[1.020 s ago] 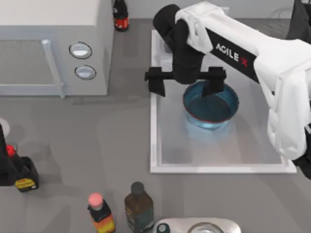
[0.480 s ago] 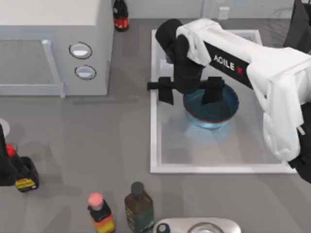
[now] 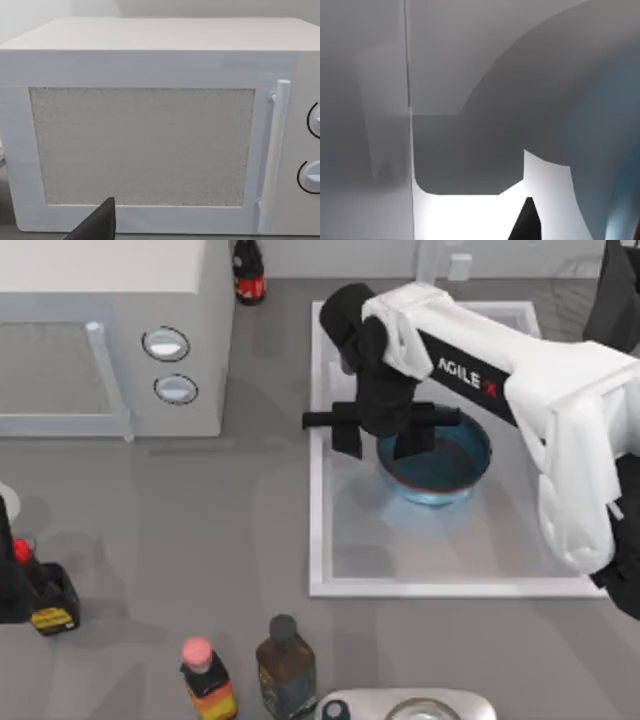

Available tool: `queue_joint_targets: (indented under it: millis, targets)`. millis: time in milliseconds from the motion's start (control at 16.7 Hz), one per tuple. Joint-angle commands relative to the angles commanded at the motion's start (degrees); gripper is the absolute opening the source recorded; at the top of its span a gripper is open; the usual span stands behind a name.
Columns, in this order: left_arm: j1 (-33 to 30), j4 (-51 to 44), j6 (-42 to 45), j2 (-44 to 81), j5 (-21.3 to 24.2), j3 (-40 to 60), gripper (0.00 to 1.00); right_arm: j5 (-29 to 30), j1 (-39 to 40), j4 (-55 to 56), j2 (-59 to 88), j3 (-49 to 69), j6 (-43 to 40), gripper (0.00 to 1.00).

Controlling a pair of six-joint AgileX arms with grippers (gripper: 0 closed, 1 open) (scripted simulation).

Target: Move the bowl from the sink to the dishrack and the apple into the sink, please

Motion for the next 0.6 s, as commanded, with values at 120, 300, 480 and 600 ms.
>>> queue_joint_targets:
  millis: [120,300,480,600]
  targets:
    - [0.0,0.0,0.0,0.0,0.0,0.0,1.0,0.0,0.0,0.0,0.0,0.0,0.0,0.17]
    - [0.0,0.0,0.0,0.0,0.0,0.0,1.0,0.0,0.0,0.0,0.0,0.0,0.0,0.0]
    - [0.0,0.0,0.0,0.0,0.0,0.0,1.0,0.0,0.0,0.0,0.0,0.0,0.0,0.0]
    - [0.0,0.0,0.0,0.0,0.0,0.0,1.0,0.0,0.0,0.0,0.0,0.0,0.0,0.0]
